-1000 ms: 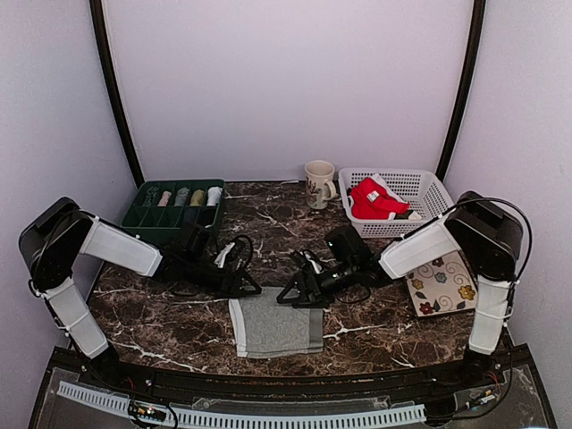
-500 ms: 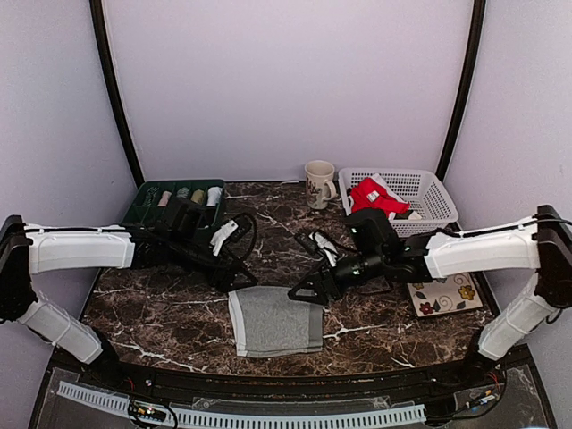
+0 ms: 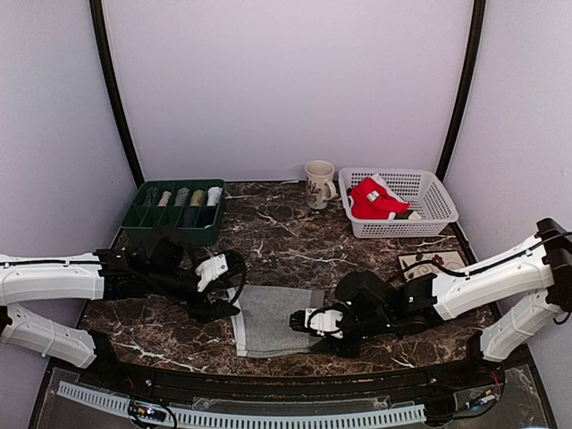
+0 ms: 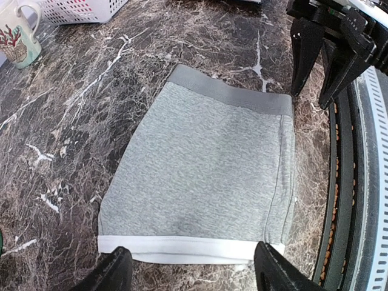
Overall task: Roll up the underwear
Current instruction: Pick up the underwear from the center of the board.
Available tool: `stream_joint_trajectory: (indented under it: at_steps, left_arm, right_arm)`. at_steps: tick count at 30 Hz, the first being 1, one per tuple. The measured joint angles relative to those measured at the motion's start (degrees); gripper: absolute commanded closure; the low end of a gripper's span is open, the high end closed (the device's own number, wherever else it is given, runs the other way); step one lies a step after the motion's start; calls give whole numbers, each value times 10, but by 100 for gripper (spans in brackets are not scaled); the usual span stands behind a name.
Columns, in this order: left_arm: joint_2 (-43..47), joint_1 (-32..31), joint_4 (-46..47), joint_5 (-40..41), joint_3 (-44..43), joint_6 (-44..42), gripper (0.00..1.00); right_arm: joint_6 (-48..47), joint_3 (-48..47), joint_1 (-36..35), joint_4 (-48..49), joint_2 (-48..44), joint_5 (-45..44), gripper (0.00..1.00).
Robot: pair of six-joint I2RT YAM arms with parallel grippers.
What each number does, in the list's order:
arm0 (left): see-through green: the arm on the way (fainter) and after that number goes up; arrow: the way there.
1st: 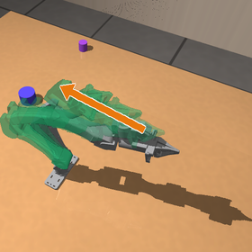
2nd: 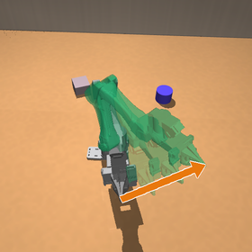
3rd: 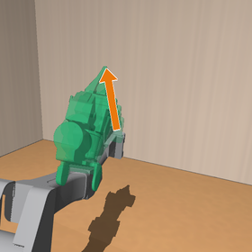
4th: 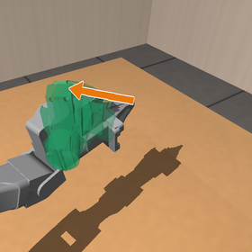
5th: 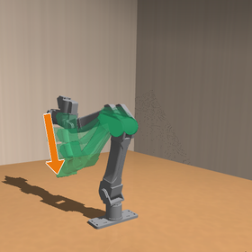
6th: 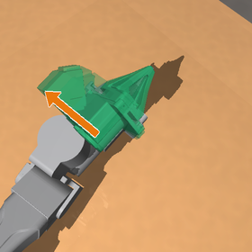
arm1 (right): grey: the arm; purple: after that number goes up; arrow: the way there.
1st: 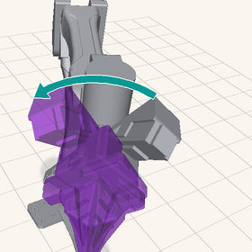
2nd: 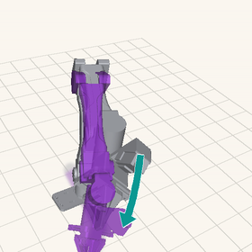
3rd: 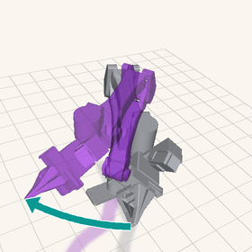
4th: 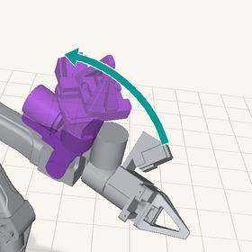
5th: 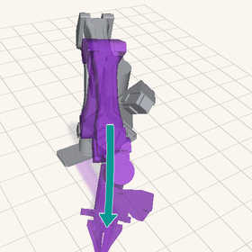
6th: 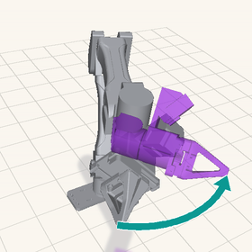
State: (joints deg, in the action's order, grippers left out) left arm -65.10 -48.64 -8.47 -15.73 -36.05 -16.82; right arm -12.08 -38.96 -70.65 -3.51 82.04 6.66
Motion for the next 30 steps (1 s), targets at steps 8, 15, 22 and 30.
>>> stream_joint_trajectory:
  at_steps: [8, 15, 22, 30]
  left_arm:
    - [3, 0, -4, 17, 9, -11, 31]
    - [4, 0, -9, 18, 9, -15, 32]
    - [35, 0, -32, -1, 17, -56, 35]
    - [45, 0, -58, -29, 31, -108, 43]
  right_arm:
    - [-41, 0, -35, -5, 34, -50, 71]
    - [-52, -2, -50, -4, 83, -79, 74]
    - [-55, -54, -56, -19, 127, -102, 87]
    - [-45, -79, -57, -49, 138, -133, 100]
